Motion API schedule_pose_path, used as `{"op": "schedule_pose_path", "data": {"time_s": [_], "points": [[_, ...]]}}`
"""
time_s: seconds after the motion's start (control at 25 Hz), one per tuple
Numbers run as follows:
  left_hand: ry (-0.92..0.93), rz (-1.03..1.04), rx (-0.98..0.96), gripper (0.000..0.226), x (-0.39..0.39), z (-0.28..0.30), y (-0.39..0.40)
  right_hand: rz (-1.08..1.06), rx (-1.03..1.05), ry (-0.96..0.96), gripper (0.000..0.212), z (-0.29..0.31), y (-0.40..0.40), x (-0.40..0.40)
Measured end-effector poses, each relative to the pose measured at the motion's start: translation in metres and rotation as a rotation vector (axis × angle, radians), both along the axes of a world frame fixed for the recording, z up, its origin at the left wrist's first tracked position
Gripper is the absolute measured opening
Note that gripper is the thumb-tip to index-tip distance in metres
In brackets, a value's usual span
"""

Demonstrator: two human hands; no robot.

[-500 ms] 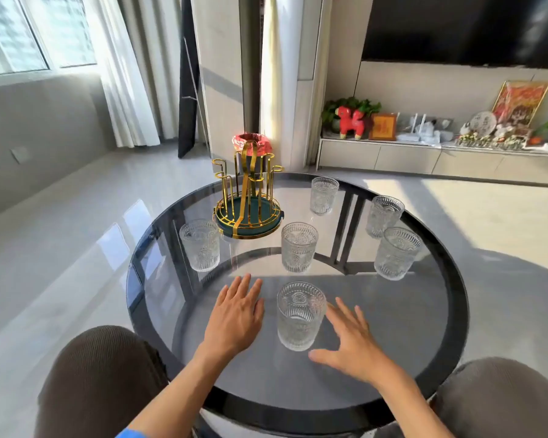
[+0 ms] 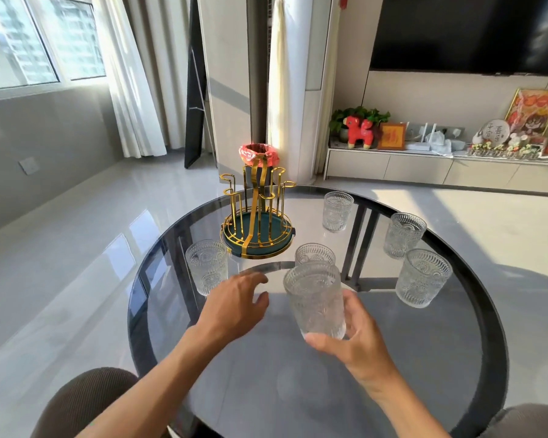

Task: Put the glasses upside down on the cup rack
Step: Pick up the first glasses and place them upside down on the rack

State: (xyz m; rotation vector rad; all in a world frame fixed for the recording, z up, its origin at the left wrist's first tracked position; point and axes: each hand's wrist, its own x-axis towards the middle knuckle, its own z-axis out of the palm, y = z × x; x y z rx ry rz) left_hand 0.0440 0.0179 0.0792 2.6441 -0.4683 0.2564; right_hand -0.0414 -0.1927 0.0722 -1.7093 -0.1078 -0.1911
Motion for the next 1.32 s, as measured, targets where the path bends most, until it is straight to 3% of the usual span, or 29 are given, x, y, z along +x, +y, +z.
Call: {"op": "schedule_pose_path", "data": {"time_s": [0.12, 0.28, 0.36, 0.52, 0.68, 1.0, 1.2, 1.28, 1.32], "points": [[-0.163, 0.044, -0.18, 0.026, 0.028, 0.043, 0.018, -0.032, 0.091, -0.129, 0.061, 0.056, -0.002, 0.039], [-0.183, 0.199, -0.345, 0.029, 0.056, 0.051, 0.04, -0.188, 0.071, -0.221, 0.062, 0.119, 0.0, 0.102], [-0.1, 0.205, -0.379, 0.044, 0.063, 0.042, 0.05, -0.337, -0.018, -0.264, 0.064, 0.134, 0.007, 0.131], [0.039, 0.181, -0.333, 0.104, 0.068, 0.038, 0.064, -0.454, -0.2, -0.299, 0.064, 0.135, 0.027, 0.179], [0.302, 0.144, -0.249, 0.126, 0.076, 0.03, 0.079, -0.401, -0.49, -0.33, 0.05, 0.117, 0.048, 0.211], [0.364, 0.195, -0.187, 0.109, 0.084, 0.023, 0.089, -0.194, -0.812, -0.294, 0.046, 0.081, 0.063, 0.234], [0.231, 0.347, -0.146, 0.089, 0.077, 0.03, 0.084, -0.118, -0.893, -0.188, 0.045, 0.084, 0.063, 0.227], [0.152, 0.438, -0.366, 0.085, 0.077, 0.038, 0.084, -0.196, -0.915, -0.357, 0.036, 0.087, 0.068, 0.208], [0.154, 0.472, -0.61, 0.083, 0.077, 0.042, 0.086, -0.25, -0.832, -0.464, 0.027, 0.087, 0.073, 0.193]]}}
